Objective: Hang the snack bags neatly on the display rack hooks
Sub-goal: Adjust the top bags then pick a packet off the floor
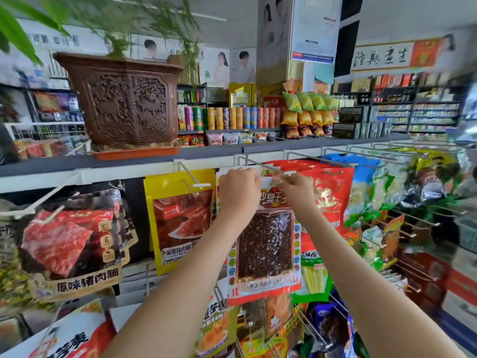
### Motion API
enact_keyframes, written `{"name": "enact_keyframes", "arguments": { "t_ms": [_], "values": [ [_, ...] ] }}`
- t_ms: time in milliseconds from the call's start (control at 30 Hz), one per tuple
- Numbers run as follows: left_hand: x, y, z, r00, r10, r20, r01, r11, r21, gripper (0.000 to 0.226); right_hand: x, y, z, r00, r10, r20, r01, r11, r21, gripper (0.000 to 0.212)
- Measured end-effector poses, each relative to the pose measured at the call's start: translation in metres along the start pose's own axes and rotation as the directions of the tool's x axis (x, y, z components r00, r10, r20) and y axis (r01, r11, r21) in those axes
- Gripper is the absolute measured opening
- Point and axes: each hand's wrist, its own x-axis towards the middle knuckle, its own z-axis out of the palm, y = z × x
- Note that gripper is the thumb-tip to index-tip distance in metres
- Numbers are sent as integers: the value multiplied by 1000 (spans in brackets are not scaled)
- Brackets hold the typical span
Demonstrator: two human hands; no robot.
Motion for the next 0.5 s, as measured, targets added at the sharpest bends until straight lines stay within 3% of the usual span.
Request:
{"name": "enact_keyframes", "arguments": {
  "t_ms": [167,300,367,500],
  "values": [
    [0,-10,14,997,-57,47,47,980,192,25,8,-11,14,989,-18,-145,-48,899,-436,25],
    [-13,-17,30,1000,2,1,-2,961,276,45,7,-3,24,985,-53,-162,-32,875,-483,41],
    [-27,-16,42,999,41,3,-40,954,296,64,-4,7,24,981,-144,-129,59,857,-512,55],
    [-61,6,67,991,30,131,-67,956,287,71,-32,43,13,959,-283,-27,219,797,-562,80]
  ]
}}
